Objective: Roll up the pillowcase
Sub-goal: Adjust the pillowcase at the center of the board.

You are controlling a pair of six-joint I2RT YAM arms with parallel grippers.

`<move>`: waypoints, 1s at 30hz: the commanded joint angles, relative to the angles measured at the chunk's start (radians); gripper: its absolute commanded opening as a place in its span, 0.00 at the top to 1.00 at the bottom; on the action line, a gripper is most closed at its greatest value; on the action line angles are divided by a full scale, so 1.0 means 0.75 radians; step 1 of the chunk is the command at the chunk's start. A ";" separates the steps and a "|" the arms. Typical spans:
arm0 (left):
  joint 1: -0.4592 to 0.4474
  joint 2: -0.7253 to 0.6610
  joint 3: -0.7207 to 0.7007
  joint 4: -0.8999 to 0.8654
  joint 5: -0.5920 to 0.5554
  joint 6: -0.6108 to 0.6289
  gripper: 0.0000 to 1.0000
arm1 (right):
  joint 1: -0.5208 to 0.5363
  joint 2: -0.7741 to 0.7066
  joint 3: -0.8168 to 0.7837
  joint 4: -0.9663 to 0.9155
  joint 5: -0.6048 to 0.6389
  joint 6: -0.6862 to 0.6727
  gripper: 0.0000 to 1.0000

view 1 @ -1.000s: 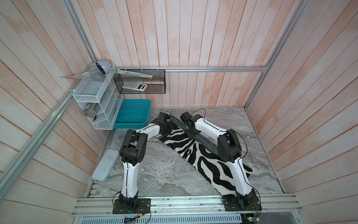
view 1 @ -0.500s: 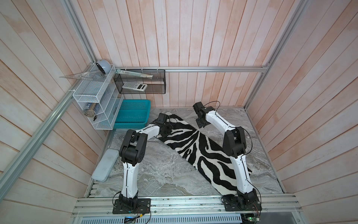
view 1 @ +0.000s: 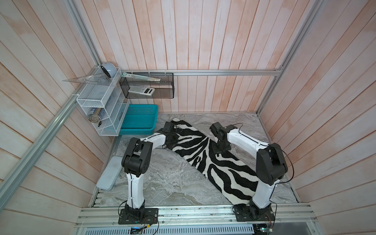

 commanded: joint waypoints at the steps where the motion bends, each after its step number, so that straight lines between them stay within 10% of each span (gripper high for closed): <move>1: 0.046 0.138 0.178 -0.106 -0.016 0.053 1.00 | 0.025 0.005 -0.145 0.049 -0.180 0.078 1.00; 12: 0.064 0.588 1.043 -0.518 -0.045 0.208 1.00 | -0.017 0.305 0.071 0.020 -0.247 0.068 1.00; 22: 0.071 0.374 1.018 -0.430 -0.078 0.315 0.98 | -0.130 0.555 0.541 -0.135 -0.233 0.027 1.00; 27: 0.019 0.086 0.797 -0.375 -0.188 0.400 0.46 | -0.144 0.313 0.322 -0.048 -0.249 0.016 1.00; 30: -0.043 -0.060 0.629 -0.320 -0.252 0.420 0.38 | -0.146 0.075 0.120 0.029 -0.322 0.053 0.84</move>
